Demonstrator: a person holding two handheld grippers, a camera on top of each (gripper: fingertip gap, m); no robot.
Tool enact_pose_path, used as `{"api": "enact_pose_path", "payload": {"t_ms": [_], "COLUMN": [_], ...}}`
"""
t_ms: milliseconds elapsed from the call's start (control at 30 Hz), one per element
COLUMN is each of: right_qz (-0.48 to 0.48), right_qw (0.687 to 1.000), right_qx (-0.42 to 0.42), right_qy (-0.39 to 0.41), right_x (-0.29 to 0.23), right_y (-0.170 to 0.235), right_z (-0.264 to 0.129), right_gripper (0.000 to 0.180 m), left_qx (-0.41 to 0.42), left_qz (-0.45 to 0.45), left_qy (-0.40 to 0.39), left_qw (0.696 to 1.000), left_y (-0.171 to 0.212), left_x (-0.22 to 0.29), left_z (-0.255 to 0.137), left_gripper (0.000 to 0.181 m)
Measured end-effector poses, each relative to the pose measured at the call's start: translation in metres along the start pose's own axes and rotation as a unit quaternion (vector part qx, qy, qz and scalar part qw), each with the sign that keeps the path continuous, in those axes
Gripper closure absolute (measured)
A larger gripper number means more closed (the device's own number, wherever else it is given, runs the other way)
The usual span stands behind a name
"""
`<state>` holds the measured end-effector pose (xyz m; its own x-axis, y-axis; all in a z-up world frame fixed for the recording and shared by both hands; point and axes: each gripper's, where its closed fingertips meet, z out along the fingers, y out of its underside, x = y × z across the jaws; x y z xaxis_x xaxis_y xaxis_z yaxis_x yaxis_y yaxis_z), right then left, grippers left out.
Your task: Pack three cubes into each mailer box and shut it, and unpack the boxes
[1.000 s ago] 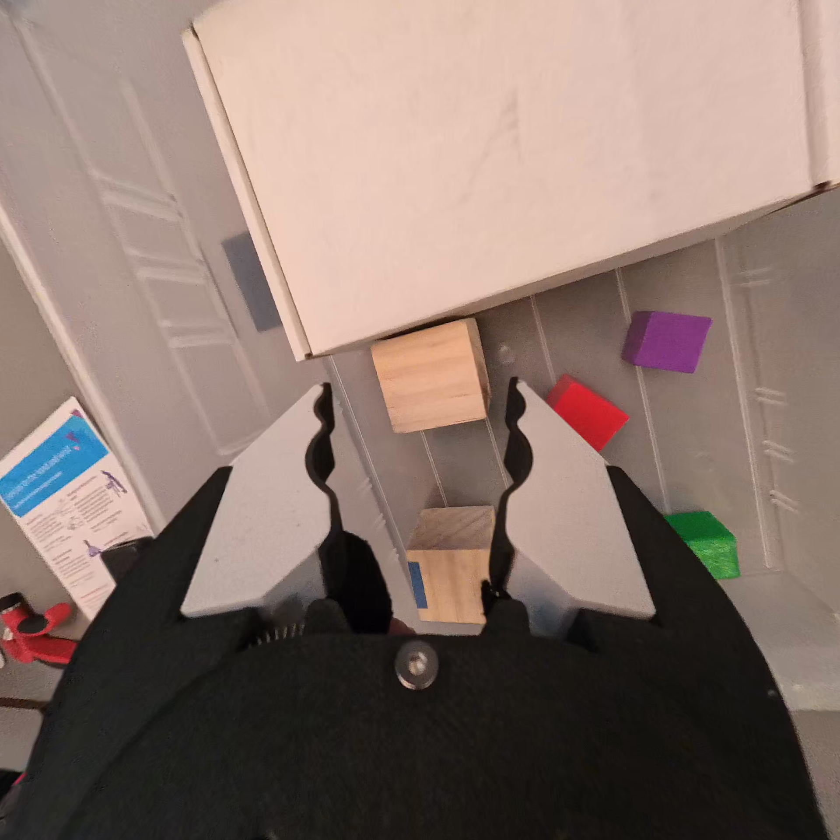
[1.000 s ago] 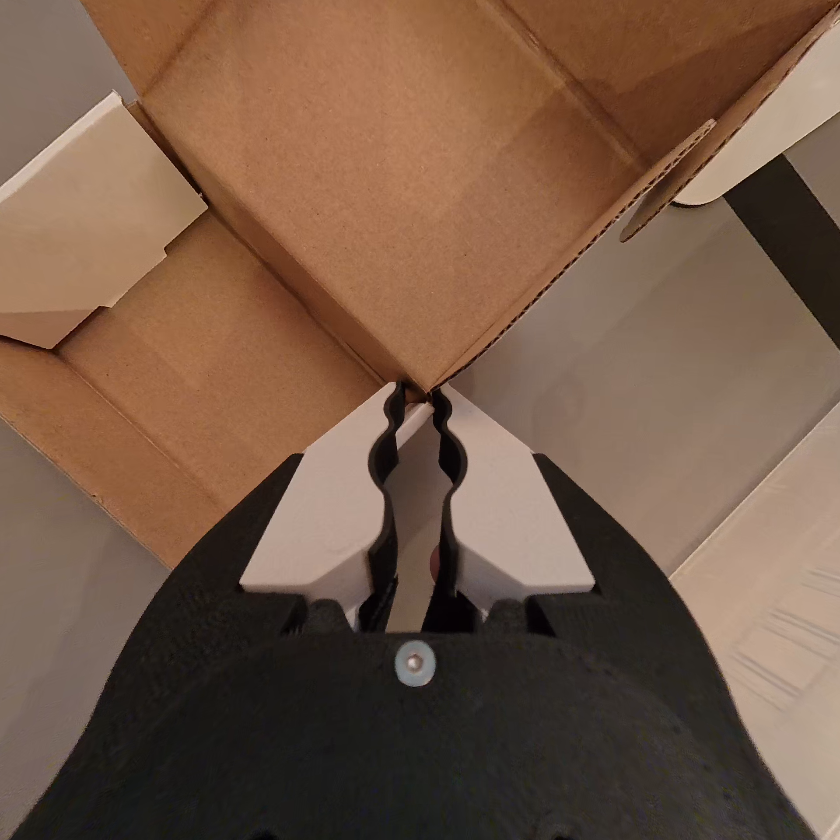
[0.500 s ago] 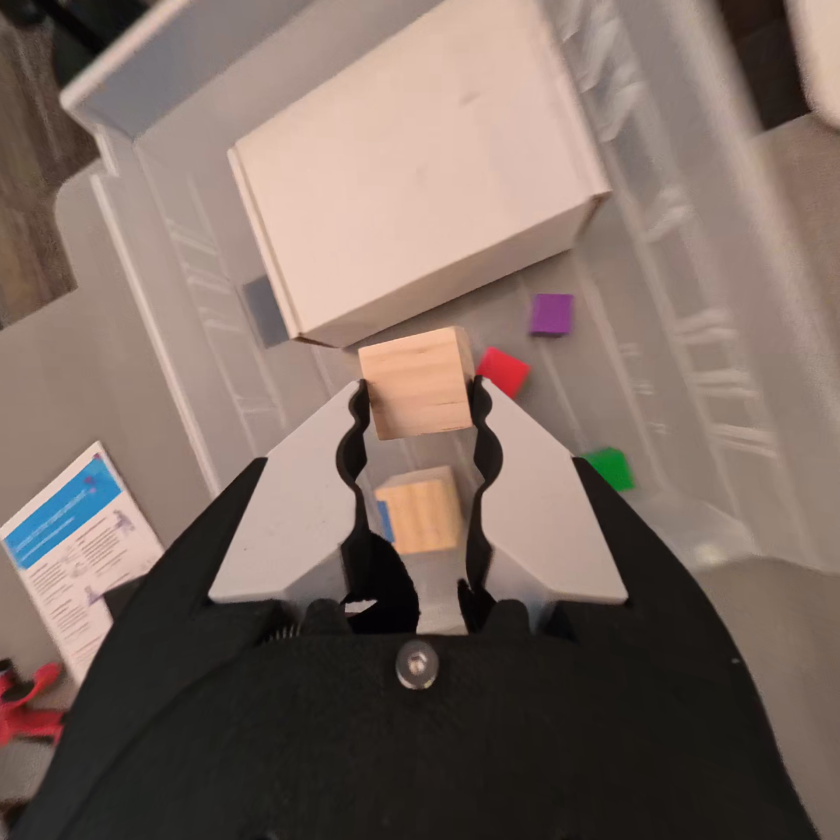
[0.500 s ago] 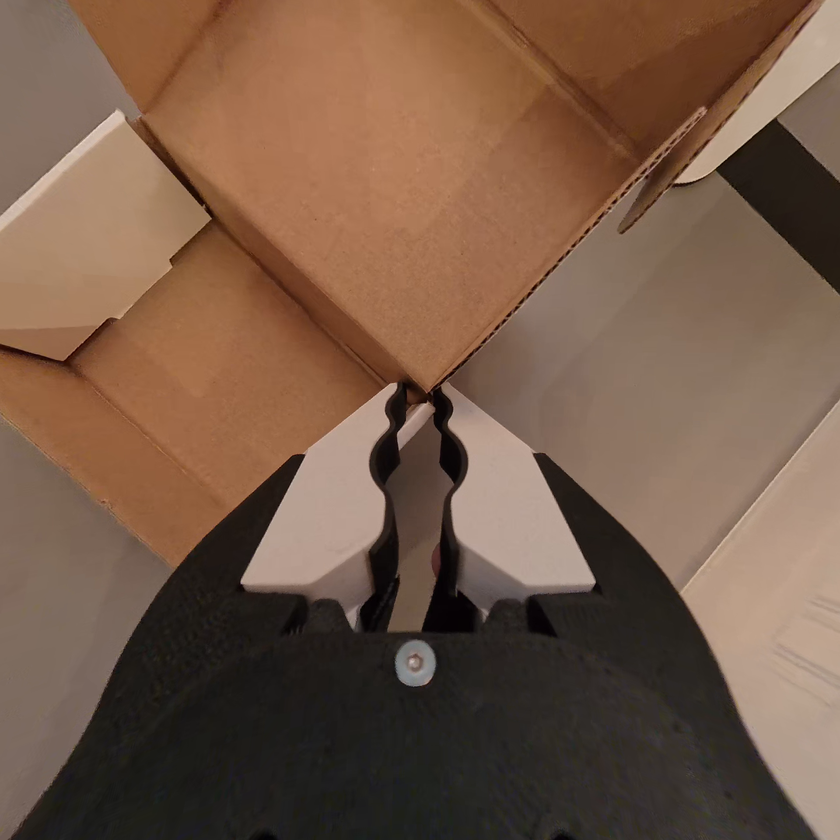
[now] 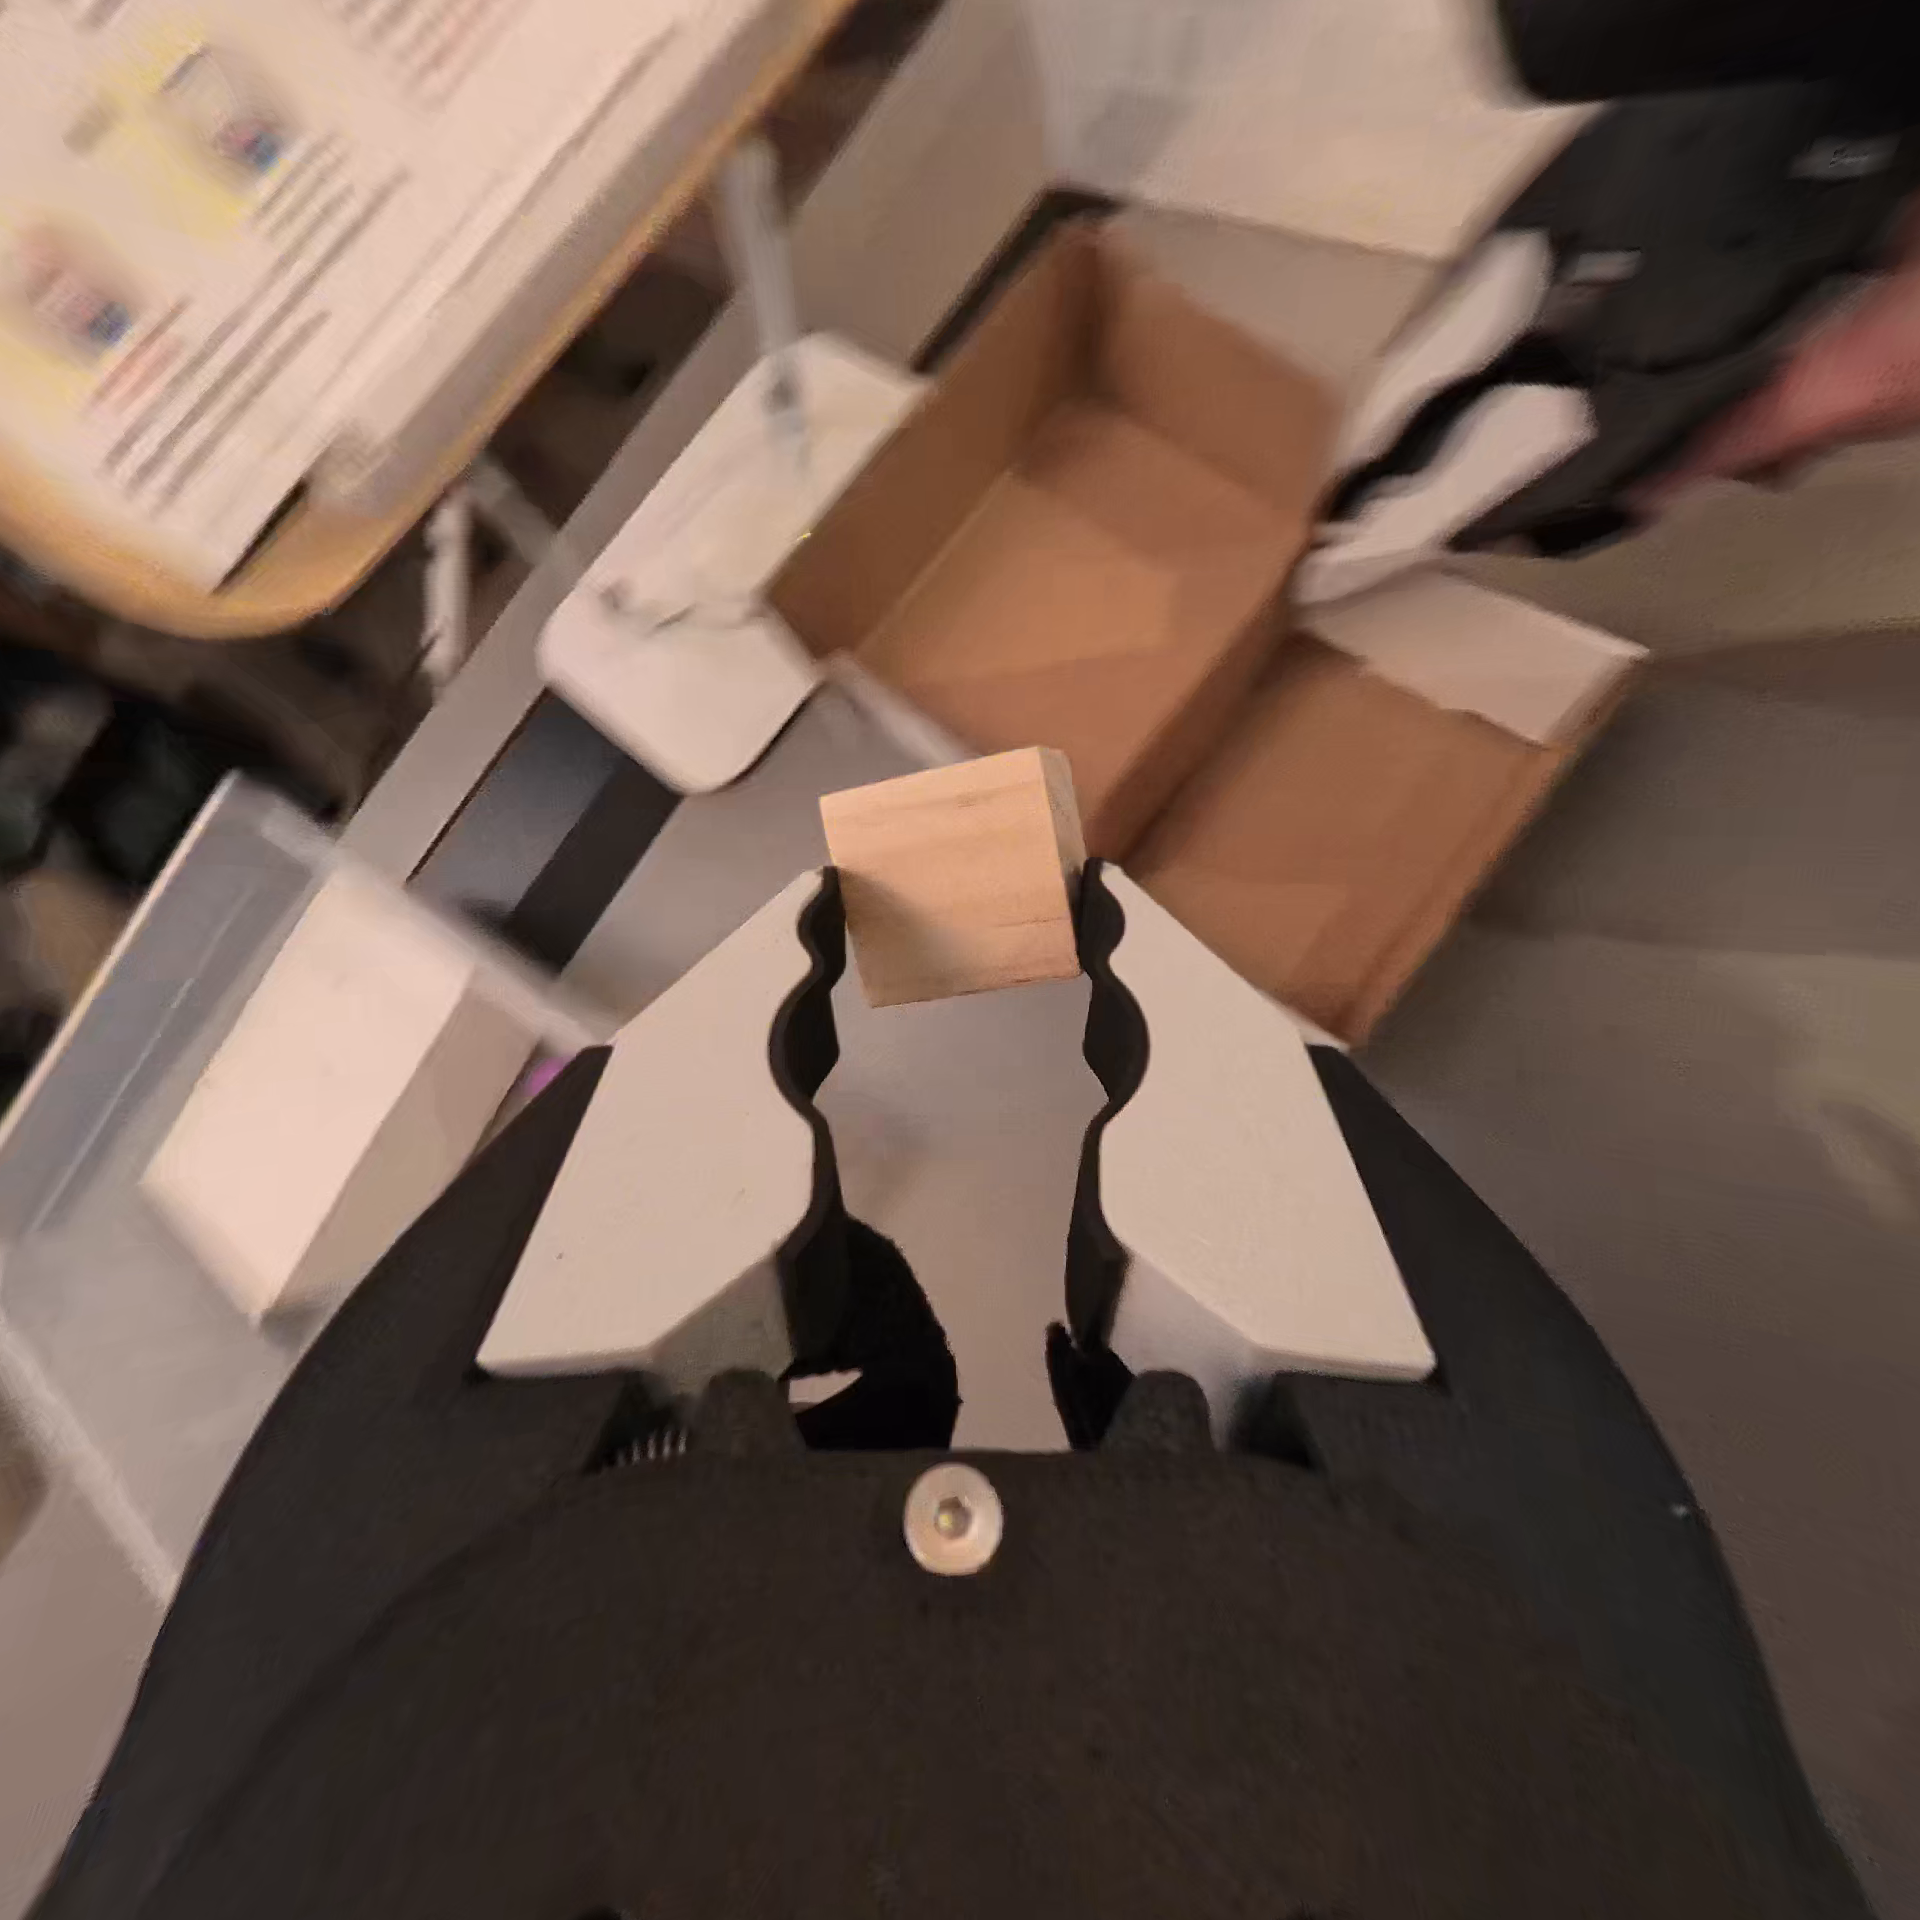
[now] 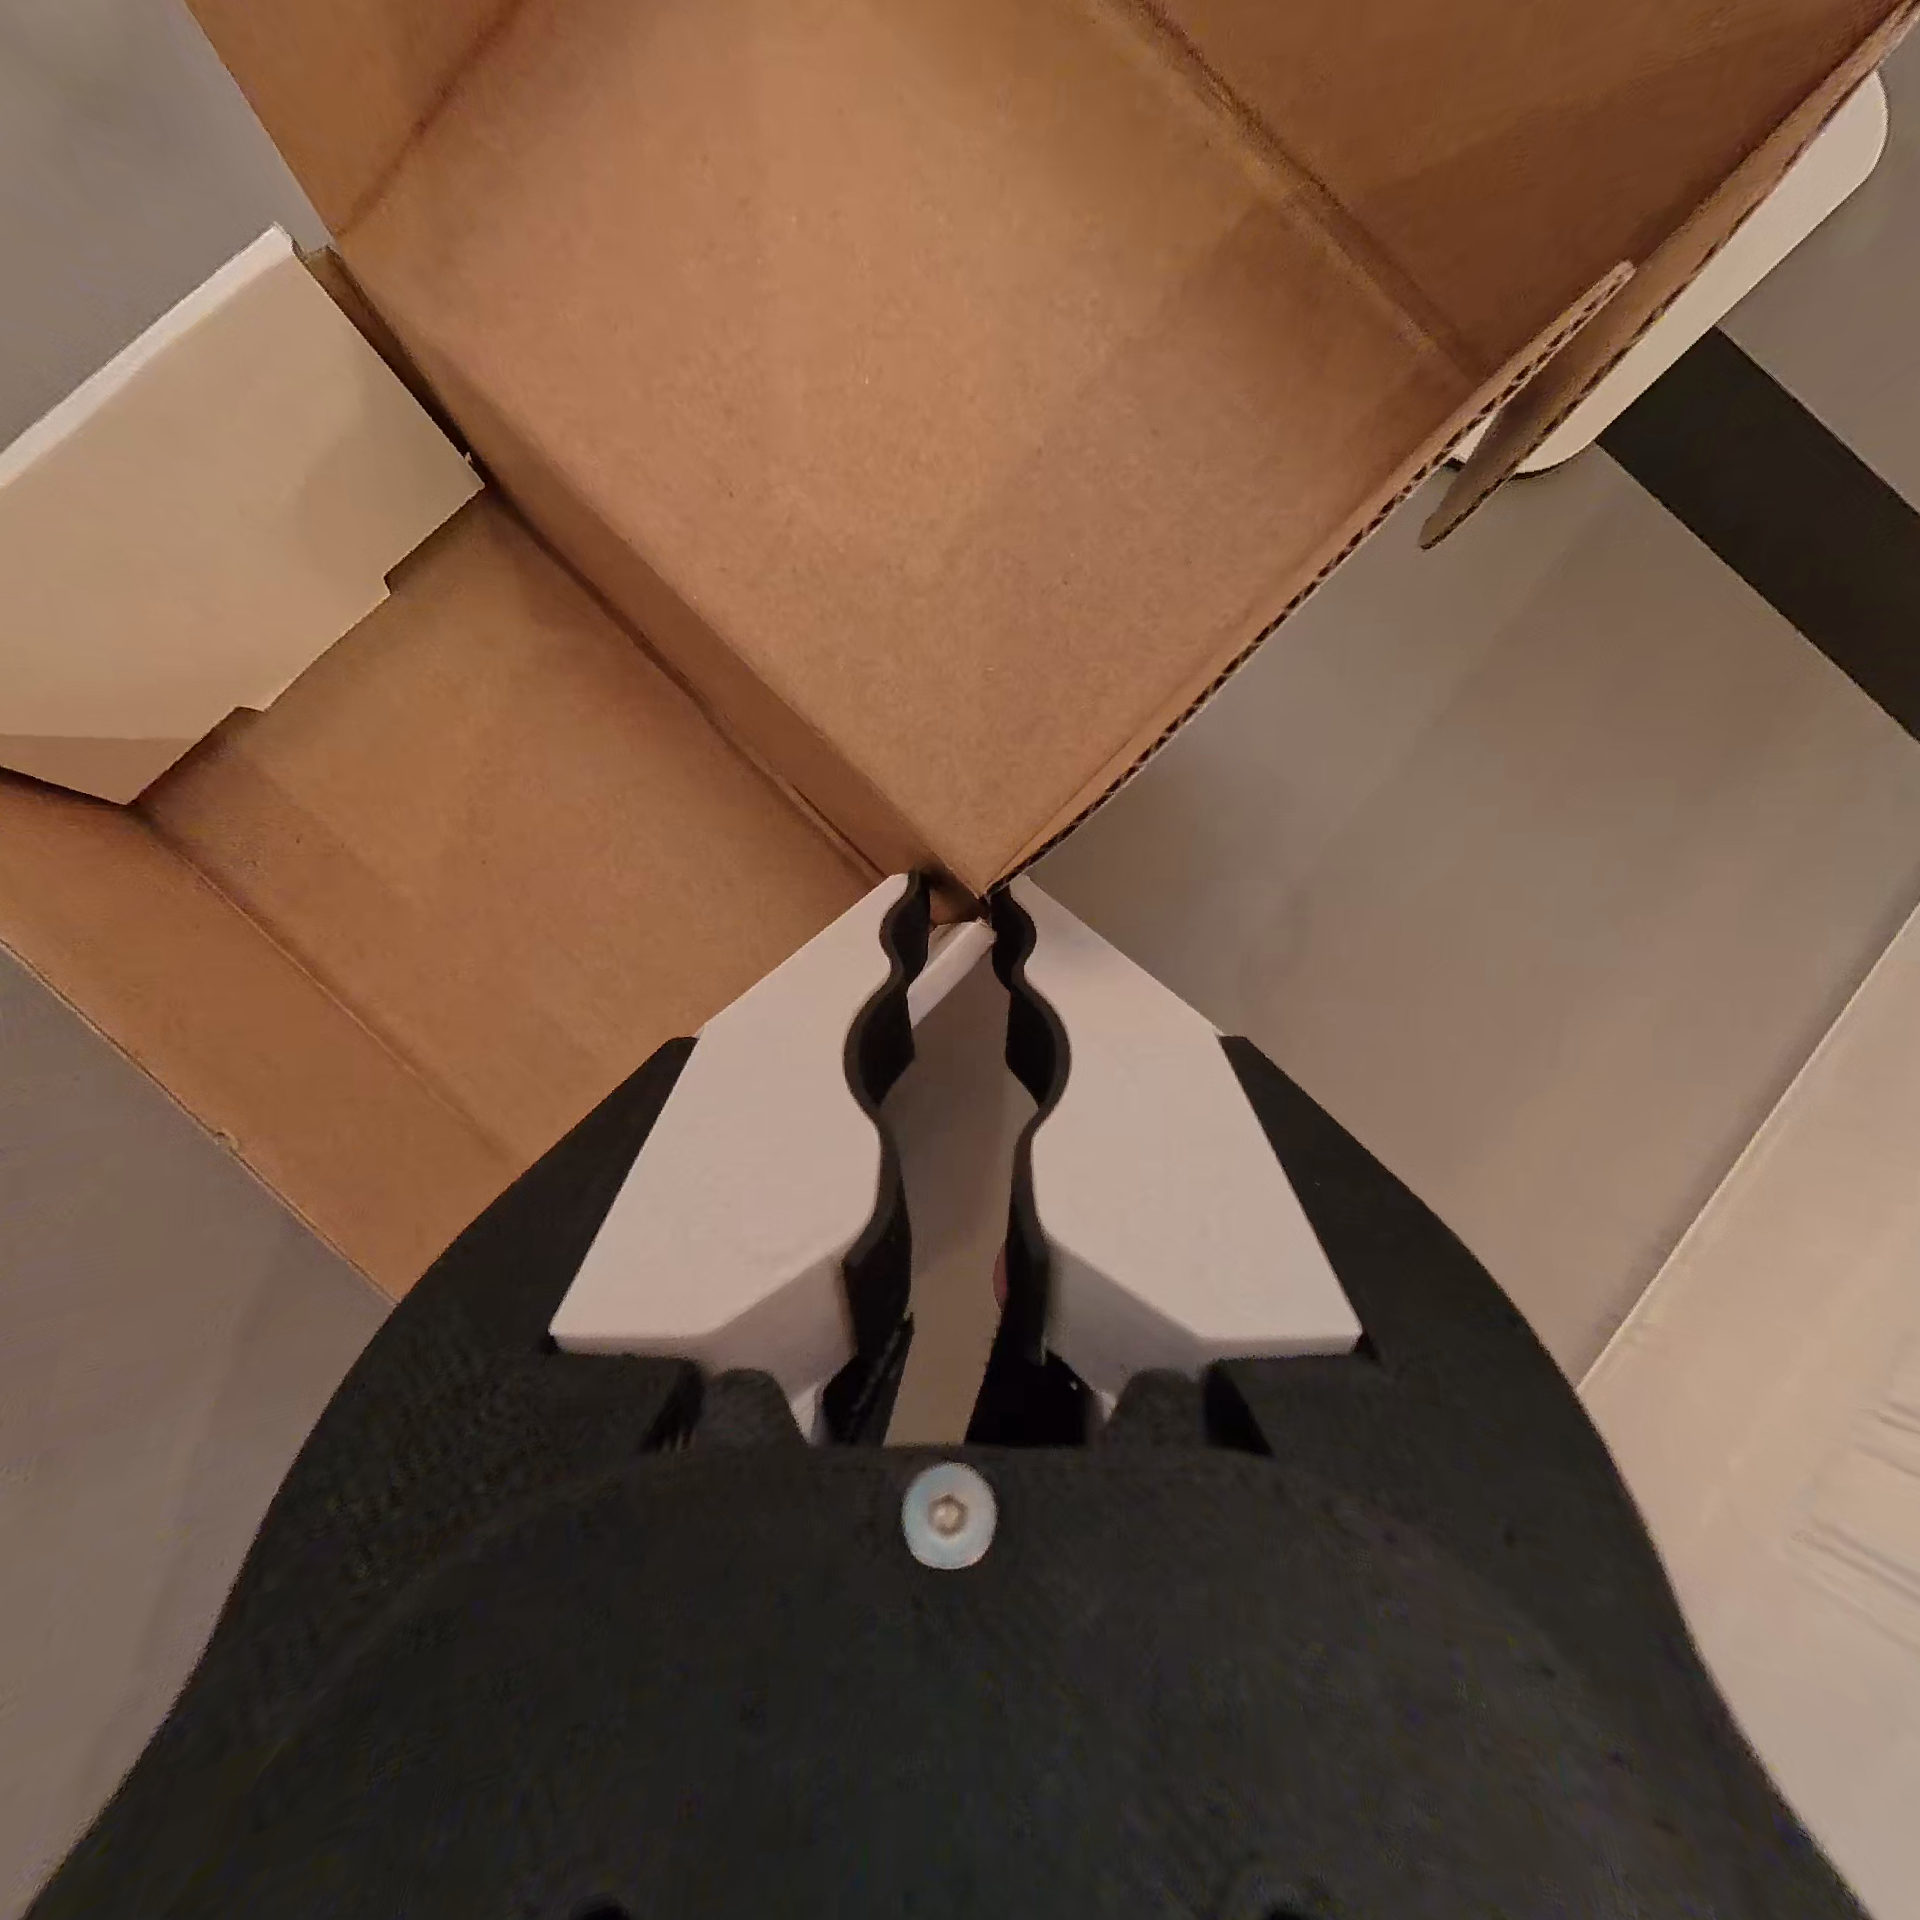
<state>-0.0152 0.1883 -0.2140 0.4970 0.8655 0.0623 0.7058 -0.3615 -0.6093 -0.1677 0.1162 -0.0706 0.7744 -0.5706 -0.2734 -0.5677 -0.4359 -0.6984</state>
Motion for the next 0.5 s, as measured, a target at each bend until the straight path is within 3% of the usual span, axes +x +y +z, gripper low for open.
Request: {"api": "enact_pose_path", "payload": {"t_ms": [100, 233, 500], "right_qz": [-0.008, -0.023, -0.035], "right_qw": [1.0, 1.0, 0.999], "right_qx": [-0.001, -0.008, -0.015], "right_qy": [0.0, -0.002, -0.01], "right_x": [0.0, -0.004, -0.005], "right_y": [0.0, -0.001, 0.0], "right_z": [0.0, 0.0, 0.001], "right_gripper": [0.17, 0.169, 0.169], "left_qx": [-0.025, -0.104, -0.152], "left_qz": [0.105, 0.228, 0.241], "left_qy": [0.064, 0.115, 0.188], "left_qw": [0.992, 0.961, 0.94], "left_y": [0.0, 0.034, 0.06], "left_x": [0.046, 0.082, 0.105], "left_z": [0.028, 0.079, 0.107], "left_gripper": [0.136, 0.137, 0.137]}}
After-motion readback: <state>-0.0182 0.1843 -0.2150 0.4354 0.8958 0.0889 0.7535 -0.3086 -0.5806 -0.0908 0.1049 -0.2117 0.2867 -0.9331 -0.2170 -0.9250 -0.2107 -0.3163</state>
